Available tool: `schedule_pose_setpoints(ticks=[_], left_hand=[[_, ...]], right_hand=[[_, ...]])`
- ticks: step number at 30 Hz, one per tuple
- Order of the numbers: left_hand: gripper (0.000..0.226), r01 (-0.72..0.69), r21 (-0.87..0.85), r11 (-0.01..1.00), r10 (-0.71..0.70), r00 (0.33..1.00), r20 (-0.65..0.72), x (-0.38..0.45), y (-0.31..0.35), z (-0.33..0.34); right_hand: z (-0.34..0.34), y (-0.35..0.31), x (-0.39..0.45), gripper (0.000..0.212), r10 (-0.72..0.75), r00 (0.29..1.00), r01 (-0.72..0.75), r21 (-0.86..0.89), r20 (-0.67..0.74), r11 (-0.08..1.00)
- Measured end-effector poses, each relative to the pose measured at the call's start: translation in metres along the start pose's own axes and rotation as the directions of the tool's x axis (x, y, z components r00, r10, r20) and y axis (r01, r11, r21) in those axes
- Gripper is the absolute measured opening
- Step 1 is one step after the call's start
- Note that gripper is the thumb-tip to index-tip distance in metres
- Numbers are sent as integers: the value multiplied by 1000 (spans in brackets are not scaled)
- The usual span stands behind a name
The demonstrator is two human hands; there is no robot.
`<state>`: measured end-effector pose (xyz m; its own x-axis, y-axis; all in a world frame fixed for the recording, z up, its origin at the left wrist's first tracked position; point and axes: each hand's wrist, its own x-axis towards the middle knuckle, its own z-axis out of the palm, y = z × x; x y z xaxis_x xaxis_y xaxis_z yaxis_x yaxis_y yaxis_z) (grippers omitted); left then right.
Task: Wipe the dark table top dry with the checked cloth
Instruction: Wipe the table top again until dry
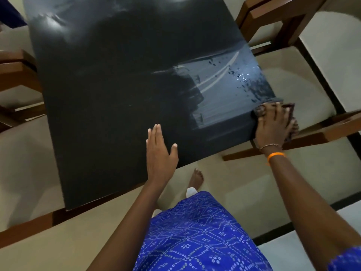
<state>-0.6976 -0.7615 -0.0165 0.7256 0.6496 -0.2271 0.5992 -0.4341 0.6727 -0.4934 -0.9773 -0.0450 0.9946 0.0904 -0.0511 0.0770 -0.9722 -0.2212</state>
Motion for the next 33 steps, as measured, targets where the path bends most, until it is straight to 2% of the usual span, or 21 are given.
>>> schedule_pose_setpoints(ticks=[3,5,7,9,11,13,15,17,20,23,26,28,31,33], left_hand=[[68,33,-20,999,-33,999,-31,9,6,1],[67,48,-30,998,-50,996,-69,13,11,0],[67,74,-53,996,-79,991,-105,15,15,-2],[66,92,-89,992,-103,986,-129,13,18,-5],[64,109,-104,989,-124,981,-151,10,21,-7],[62,117,-89,989,-130,979,-160,7,24,-7],[63,115,-64,991,-124,980,-156,7,26,-5],[64,110,-42,993,-115,984,-135,11,28,-1],[66,92,-35,995,-94,992,-78,18,32,5],[69,79,-81,994,-79,997,-1,29,34,4],[71,149,-180,972,-144,989,42,37,31,-2],[70,165,-208,964,-160,986,44,38,28,-6],[66,166,-232,958,-174,985,-11,42,22,-10],[65,158,-234,959,-180,981,-74,46,20,-14]], right_hand=[[18,-39,-42,54,-184,980,188,-53,77,981],[30,-71,-74,55,-371,924,375,-30,93,926],[41,-106,-104,56,-571,811,572,30,125,820],[46,-134,-122,55,-752,631,750,99,189,654],[48,-146,-115,50,-849,476,849,132,229,512],[47,-144,-95,46,-876,426,883,106,227,457],[45,-130,-68,45,-847,483,849,120,221,515],[41,-106,-32,47,-758,625,759,84,186,646],[30,-55,29,50,-534,836,540,-10,124,842],[20,-24,63,50,-287,956,289,-31,62,957],[22,-38,57,51,-172,985,172,-10,23,985],[28,-64,40,54,-195,980,195,-3,44,981],[41,-119,-5,57,-437,891,440,8,123,898],[53,-159,-42,56,-626,760,622,84,173,778]])
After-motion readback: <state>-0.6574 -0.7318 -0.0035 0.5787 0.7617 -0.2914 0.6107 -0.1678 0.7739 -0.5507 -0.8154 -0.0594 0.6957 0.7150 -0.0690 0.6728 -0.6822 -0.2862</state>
